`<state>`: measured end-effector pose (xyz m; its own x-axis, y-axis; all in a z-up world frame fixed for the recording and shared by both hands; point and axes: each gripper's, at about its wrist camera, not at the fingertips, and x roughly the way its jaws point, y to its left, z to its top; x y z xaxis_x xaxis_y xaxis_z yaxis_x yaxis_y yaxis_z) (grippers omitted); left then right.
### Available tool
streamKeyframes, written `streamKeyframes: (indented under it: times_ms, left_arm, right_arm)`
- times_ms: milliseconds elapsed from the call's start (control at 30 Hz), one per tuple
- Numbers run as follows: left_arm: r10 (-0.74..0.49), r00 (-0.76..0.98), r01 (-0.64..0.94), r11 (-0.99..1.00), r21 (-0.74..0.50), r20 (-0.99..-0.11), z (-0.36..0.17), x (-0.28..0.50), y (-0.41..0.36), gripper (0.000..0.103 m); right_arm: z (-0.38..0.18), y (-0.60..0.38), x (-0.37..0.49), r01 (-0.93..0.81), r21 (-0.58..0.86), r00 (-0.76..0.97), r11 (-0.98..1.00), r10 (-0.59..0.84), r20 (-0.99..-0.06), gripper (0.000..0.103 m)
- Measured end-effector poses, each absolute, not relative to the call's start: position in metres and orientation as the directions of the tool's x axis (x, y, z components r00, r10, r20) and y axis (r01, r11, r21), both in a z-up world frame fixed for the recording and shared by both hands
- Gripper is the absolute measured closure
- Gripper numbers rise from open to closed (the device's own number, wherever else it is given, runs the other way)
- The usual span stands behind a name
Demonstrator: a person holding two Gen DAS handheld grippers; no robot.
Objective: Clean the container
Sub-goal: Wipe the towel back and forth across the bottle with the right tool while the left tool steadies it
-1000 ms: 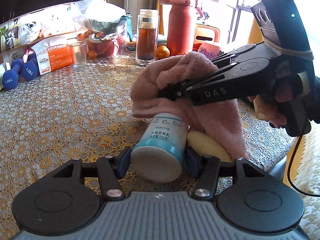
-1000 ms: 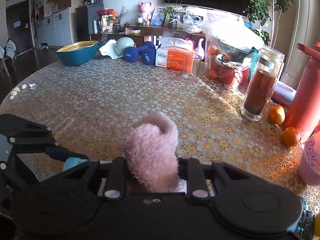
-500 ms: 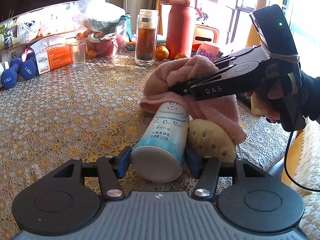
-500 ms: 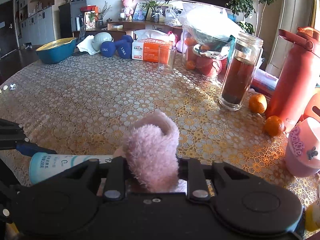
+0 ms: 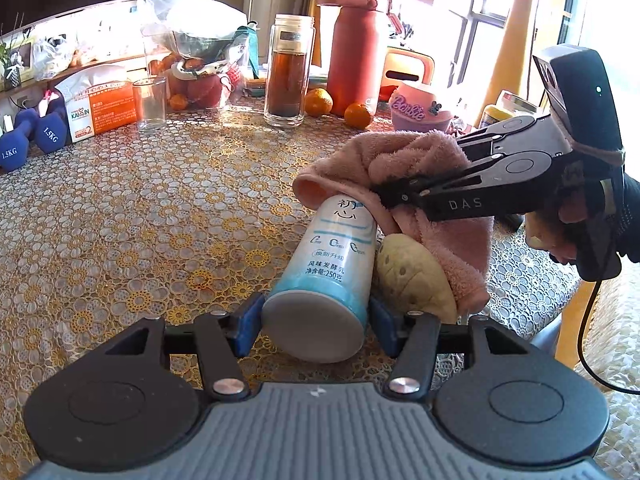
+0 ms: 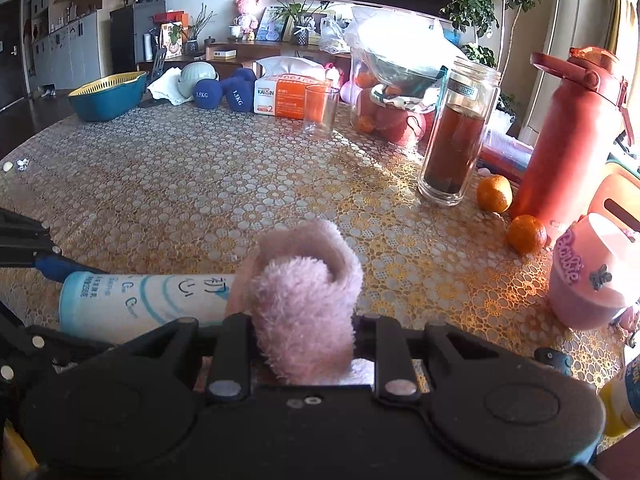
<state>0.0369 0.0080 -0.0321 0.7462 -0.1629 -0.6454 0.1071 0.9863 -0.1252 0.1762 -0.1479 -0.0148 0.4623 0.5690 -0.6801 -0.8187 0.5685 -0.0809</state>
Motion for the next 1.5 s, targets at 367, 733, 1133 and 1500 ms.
streamKeyframes:
  times_ms: [367, 733, 1133, 1500]
  left_arm:
    - [-0.157, 0.741, 0.107, 0.987, -0.117, -0.653, -0.034, 0.037, 0.006, 0.047]
    - [-0.149, 0.74, 0.11, 0.989, -0.1, -0.656, -0.032, 0.038, 0.006, 0.047]
    - [-0.139, 0.741, 0.114, 0.99, -0.082, -0.656, -0.03, 0.038, 0.003, 0.047]
    - [-0.134, 0.746, 0.125, 0.99, -0.061, -0.653, -0.029, 0.035, -0.001, 0.047]
  right_arm:
    - [-0.004, -0.178, 0.166, -0.728, -0.2, 0.605, 0.656, 0.478, -0.637, 0.082]
    - [0.045, -0.162, 0.121, -0.877, -0.064, 0.439, 0.476, 0.739, -0.511, 0.082]
    - [0.028, -0.119, 0.093, -0.966, 0.005, 0.21, 0.258, 0.796, -0.567, 0.082]
    - [0.006, -0.106, 0.112, -0.957, 0.008, 0.224, 0.291, 0.754, -0.617, 0.081]
